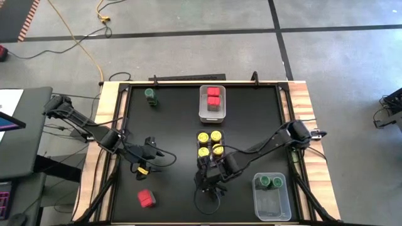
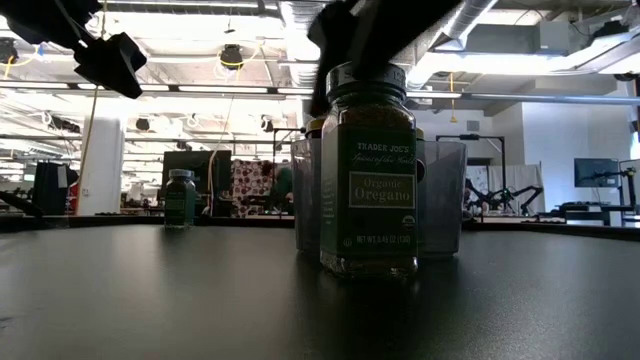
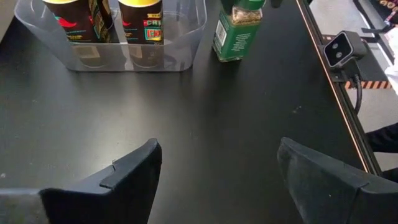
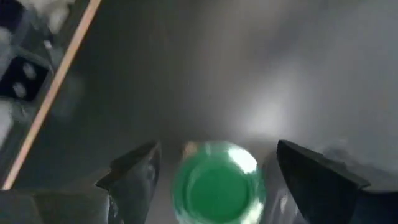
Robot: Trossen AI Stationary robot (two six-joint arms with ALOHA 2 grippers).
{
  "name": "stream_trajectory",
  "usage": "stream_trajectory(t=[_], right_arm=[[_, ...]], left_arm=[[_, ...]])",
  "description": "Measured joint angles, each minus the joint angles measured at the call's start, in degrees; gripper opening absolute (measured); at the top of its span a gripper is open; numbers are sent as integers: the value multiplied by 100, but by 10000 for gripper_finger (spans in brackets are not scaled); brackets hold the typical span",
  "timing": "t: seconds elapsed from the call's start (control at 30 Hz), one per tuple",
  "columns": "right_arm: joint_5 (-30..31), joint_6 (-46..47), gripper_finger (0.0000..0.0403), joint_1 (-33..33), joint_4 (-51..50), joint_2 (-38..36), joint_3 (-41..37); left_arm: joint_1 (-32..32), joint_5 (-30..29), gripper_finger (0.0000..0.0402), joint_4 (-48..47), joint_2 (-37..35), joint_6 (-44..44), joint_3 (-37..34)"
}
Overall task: Sort spices by type
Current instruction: Put the bottom green seasoning bottle into the transparent bin
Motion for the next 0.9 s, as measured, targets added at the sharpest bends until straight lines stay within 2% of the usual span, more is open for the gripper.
stream_trajectory(t=[0.27, 0.7, 0.9], right_arm=[[-13, 0, 348, -2, -477, -2, -7], [-100, 10, 348, -37, -470, 3, -9], [-202, 66, 346, -83, -398, 305, -11]], left_arm=[[0, -10, 308, 0, 0, -4, 0], [0, -12, 308, -3, 0, -4, 0], [0, -11, 308, -12, -2, -5, 2]])
